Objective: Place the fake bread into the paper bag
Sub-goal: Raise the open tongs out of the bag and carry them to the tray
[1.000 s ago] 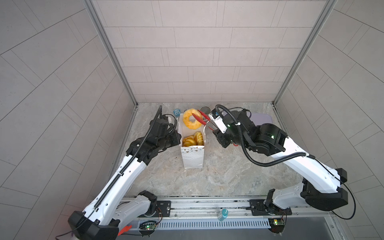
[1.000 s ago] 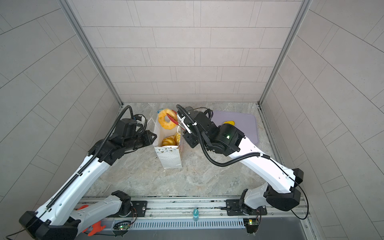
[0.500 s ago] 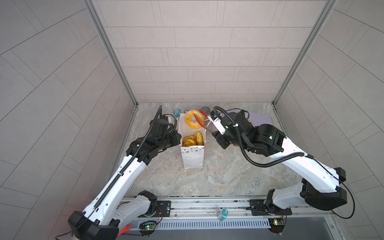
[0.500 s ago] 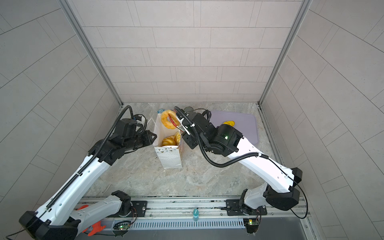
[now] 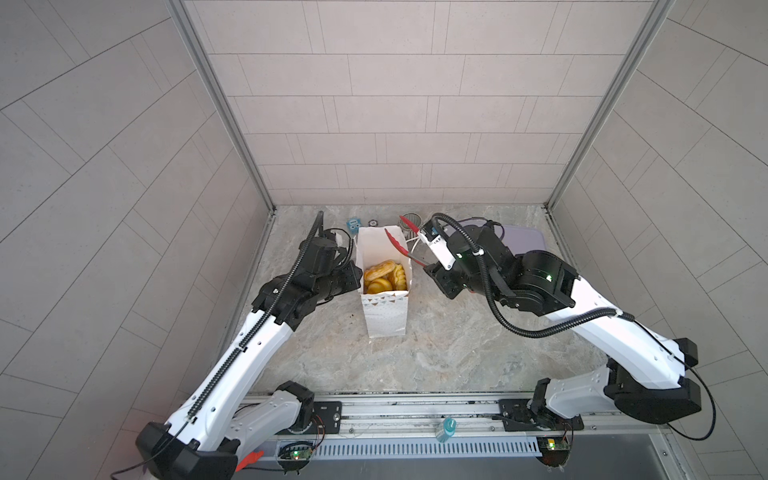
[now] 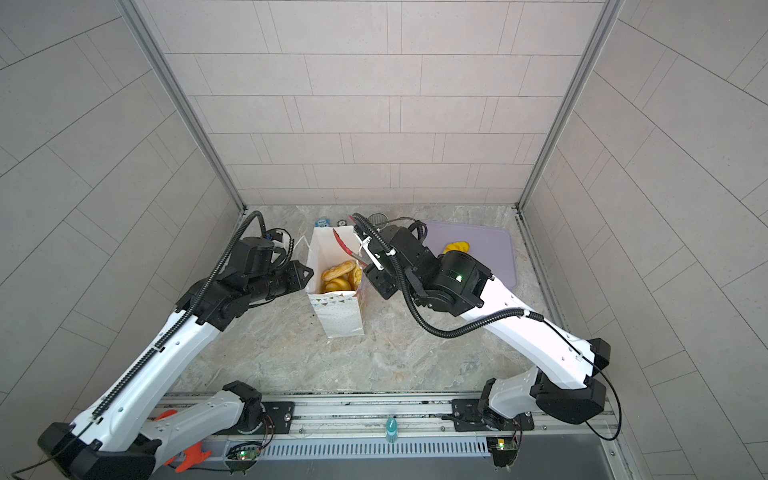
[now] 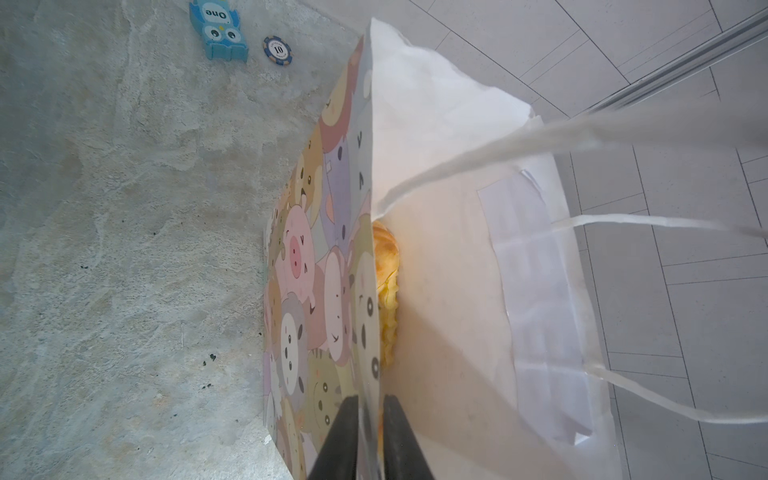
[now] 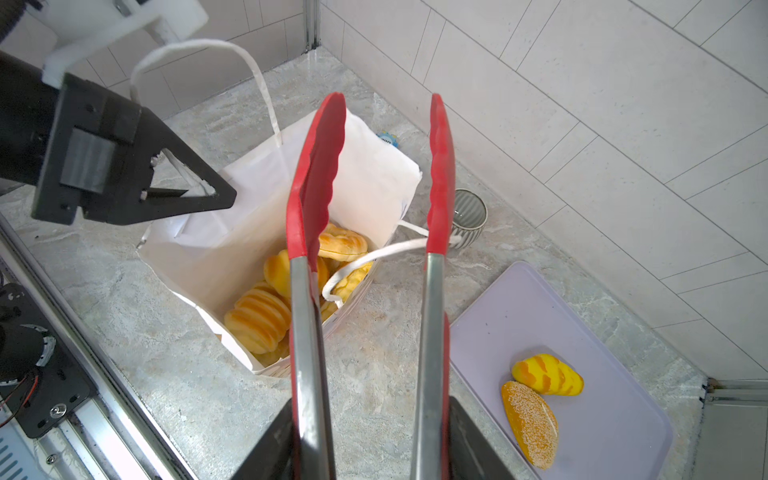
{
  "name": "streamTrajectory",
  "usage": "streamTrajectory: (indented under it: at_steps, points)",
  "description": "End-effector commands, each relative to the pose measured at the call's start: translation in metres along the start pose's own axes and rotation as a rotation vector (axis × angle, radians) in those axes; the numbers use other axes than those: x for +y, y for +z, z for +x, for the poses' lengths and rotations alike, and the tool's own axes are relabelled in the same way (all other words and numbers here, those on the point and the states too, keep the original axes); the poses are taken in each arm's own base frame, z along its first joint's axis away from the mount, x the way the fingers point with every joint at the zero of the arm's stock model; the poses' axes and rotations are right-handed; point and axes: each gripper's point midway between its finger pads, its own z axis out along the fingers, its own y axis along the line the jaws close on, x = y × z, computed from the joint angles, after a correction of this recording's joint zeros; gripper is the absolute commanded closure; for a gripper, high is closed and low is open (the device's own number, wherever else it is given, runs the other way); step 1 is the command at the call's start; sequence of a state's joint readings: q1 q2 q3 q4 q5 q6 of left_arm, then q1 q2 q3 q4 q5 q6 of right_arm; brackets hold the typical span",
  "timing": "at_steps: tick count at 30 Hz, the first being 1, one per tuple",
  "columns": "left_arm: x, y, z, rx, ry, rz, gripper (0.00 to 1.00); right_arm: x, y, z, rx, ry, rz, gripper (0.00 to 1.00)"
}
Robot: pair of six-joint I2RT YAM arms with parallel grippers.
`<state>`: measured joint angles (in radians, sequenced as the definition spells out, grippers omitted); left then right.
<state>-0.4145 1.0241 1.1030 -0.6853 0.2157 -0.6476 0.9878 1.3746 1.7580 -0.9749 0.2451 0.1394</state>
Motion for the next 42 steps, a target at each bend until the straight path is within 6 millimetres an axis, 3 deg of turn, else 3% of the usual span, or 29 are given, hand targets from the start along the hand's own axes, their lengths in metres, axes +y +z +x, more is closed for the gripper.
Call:
streamTrajectory:
  at_steps: [1, 13, 22, 32, 42]
  points:
    - [0.002, -0.005, -0.002, -0.020, -0.004, -0.002, 0.82, -0.013, -0.016, -0.016, -0.092, 0.043, 0.047, 0.50]
    - [0.001, -0.010, -0.002, -0.027, -0.002, 0.000, 0.82, -0.063, -0.052, -0.029, -0.217, 0.134, 0.233, 0.50]
    - [0.000, -0.011, -0.002, -0.027, -0.003, 0.004, 0.82, -0.117, -0.057, -0.003, -0.203, 0.321, 0.303, 0.49]
    - [-0.001, -0.009, -0.003, -0.023, 0.003, 0.006, 0.82, -0.180, -0.030, 0.056, -0.098, 0.649, 0.345, 0.49]
    - [-0.002, -0.006, -0.003, -0.019, 0.010, 0.017, 0.82, -0.240, 0.028, 0.118, -0.040, 1.004, 0.310, 0.52]
